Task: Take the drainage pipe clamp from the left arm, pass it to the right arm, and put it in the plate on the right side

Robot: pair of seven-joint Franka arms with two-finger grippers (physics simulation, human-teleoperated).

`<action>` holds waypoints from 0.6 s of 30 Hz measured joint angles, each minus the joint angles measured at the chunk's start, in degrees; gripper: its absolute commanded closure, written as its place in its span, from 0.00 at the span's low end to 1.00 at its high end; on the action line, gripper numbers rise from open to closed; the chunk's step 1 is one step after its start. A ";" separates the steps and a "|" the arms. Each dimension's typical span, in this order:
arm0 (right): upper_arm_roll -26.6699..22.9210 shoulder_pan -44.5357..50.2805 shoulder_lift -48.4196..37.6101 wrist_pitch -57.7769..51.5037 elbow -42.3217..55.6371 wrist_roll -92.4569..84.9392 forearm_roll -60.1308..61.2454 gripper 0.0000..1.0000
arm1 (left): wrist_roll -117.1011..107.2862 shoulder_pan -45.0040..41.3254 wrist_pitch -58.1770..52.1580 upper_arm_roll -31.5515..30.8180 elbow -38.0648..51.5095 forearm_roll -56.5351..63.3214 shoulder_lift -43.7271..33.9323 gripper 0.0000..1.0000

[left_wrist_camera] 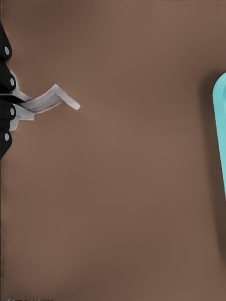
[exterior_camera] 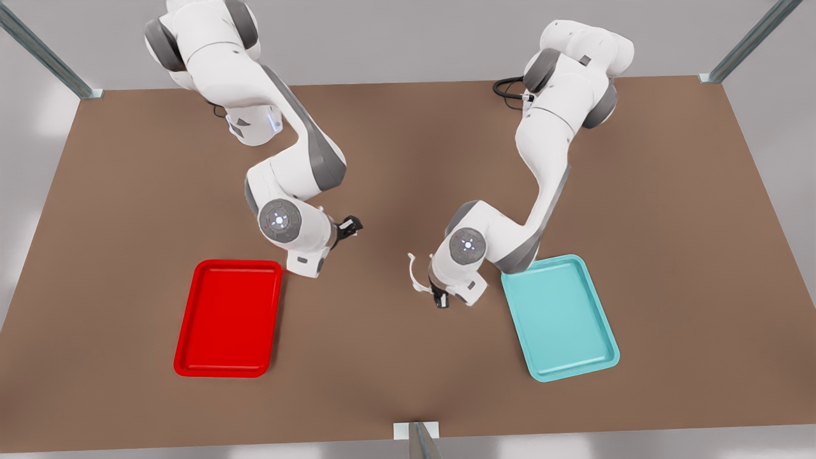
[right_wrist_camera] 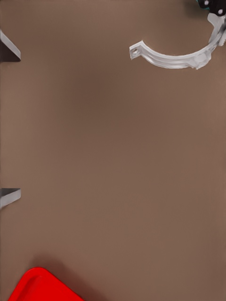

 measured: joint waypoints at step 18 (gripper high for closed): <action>1.66 7.63 -7.26 53.07 -28.93 5.91 5.26 0.00 | -9.87 -2.62 3.30 -0.59 3.09 -0.08 1.13 0.79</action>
